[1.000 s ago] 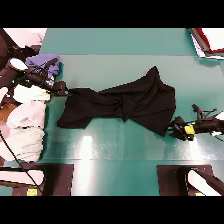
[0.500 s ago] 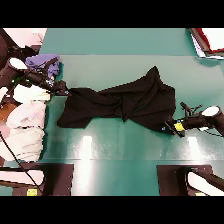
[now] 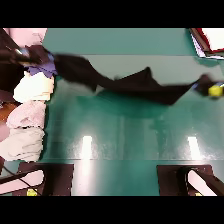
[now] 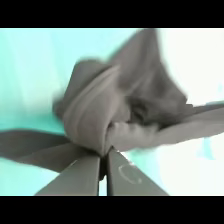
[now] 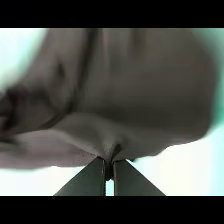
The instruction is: Fold the shirts.
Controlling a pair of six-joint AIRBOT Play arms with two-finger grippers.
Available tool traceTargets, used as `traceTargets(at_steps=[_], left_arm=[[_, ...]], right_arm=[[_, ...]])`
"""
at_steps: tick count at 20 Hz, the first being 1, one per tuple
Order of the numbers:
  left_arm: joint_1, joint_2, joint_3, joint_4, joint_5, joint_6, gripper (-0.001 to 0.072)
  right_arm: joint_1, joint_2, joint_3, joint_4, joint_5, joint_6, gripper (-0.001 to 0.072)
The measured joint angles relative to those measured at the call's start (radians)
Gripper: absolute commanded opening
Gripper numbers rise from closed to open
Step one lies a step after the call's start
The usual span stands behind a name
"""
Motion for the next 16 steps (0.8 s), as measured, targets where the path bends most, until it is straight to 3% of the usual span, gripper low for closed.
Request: traceTargets(at_steps=[8, 16], left_arm=[[0.014, 0.275, 0.381, -0.037, 0.16, -0.018, 0.0025], [0.014, 0.472, 0.502, -0.085, 0.193, -0.019, 0.0024]], right_arm=[[-0.15, 0.041, 0.61, 0.002, -0.015, -0.045, 0.0017], [-0.174, 0.061, 0.941, -0.011, 0.072, -0.073, 0.0017]])
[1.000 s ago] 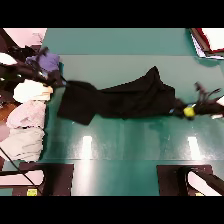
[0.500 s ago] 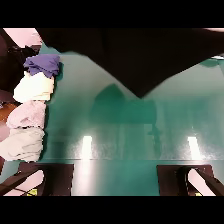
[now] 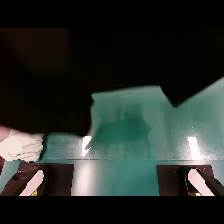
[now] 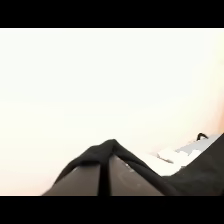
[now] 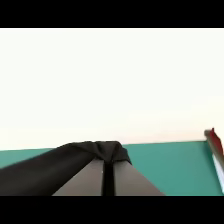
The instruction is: Fold the shirts.
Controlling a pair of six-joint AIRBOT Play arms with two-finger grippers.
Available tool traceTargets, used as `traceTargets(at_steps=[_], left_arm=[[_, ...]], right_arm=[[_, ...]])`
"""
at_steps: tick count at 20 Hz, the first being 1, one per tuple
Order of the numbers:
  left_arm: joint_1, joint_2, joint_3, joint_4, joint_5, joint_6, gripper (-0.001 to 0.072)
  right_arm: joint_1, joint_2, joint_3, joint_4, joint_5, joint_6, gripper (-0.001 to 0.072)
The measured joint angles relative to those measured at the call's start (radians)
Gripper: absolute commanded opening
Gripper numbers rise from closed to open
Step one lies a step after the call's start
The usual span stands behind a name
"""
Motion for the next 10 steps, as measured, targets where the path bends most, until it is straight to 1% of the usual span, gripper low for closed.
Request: traceTargets(at_steps=[2, 3, 5, 7, 10], left_arm=[[0.0, 0.022, 0.003, -0.01, -0.021, -0.003, 0.0024], [0.0, 0.026, -0.005, 0.01, -0.033, -0.015, 0.0024], [0.0, 0.028, -0.066, 0.098, -0.051, -0.058, 0.0024], [0.0, 0.011, -0.17, 0.156, -0.076, -0.095, 0.0024], [-0.029, -0.06, -0.39, 0.204, -0.123, -0.126, 0.0024]], right_arm=[[-0.001, 0.019, -0.002, -0.027, 0.047, 0.0, 0.0016], [-0.001, 0.032, -0.024, -0.044, 0.064, 0.003, 0.0016], [-0.001, 0.055, -0.098, -0.087, 0.103, 0.025, 0.0016], [0.001, 0.048, -0.175, -0.115, 0.138, 0.047, 0.0016], [0.038, -0.032, -0.277, -0.154, 0.204, 0.071, 0.0016]])
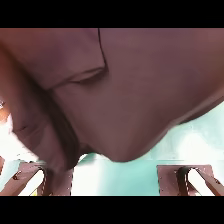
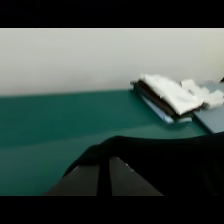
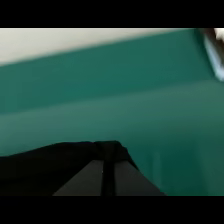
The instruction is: Fold the shirts.
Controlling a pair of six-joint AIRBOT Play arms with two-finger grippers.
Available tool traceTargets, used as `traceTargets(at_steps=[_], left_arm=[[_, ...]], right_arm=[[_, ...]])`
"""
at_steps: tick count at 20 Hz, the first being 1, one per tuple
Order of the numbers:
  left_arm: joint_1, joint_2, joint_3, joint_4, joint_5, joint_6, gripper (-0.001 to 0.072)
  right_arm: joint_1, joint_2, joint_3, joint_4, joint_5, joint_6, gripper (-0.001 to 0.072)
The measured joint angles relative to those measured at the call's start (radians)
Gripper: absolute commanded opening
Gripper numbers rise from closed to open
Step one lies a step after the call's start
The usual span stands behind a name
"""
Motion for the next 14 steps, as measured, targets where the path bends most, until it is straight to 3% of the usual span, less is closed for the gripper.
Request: traceTargets(at_steps=[7, 14], left_arm=[[-0.116, -0.38, -0.271, 0.035, 0.027, 0.035, 0.0024], [-0.138, -0.643, -0.245, 0.018, 0.291, 0.123, 0.0024]], right_arm=[[0.158, -0.398, -0.113, -0.104, 0.064, 0.029, 0.0016], [0.21, -0.677, -0.127, -0.116, -0.206, 0.033, 0.0016]])
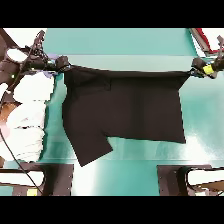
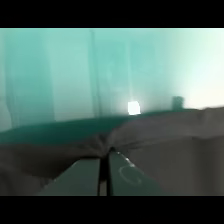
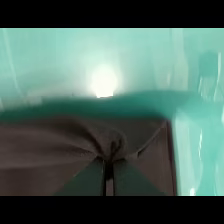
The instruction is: Fold the shirts.
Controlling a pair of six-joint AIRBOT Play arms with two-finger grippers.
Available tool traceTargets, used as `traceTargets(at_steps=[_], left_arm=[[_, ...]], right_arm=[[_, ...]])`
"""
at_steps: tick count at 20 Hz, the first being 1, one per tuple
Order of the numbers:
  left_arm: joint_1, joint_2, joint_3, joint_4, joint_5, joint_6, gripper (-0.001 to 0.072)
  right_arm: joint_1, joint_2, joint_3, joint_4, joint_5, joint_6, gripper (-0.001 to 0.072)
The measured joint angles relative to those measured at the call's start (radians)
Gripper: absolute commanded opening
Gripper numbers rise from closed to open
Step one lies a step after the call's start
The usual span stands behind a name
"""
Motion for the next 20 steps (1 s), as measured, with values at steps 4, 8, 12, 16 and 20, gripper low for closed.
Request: traceTargets(at_steps=[4, 8, 12, 16, 20], left_arm=[[-0.002, -0.043, 0.03, -0.014, 0.067, 0.086, 0.0024], [-0.002, -0.054, 0.036, 0.044, -0.019, 0.126, 0.0024], [-0.002, -0.057, -0.003, 0.145, -0.144, 0.114, 0.0024], [-0.002, -0.058, -0.075, 0.2, -0.197, 0.094, 0.0025], [0.0, -0.058, -0.103, 0.217, -0.218, 0.054, 0.0717]], right_arm=[[0.005, -0.037, -0.002, 0.002, -0.124, 0.0, 0.0016], [0.01, -0.048, -0.002, -0.046, -0.093, -0.013, 0.0015], [0.032, -0.05, -0.011, -0.15, 0.013, -0.019, 0.0016], [0.061, -0.05, -0.087, -0.193, 0.078, -0.02, 0.0018], [0.098, -0.05, -0.181, -0.209, 0.088, -0.021, 0.003]])
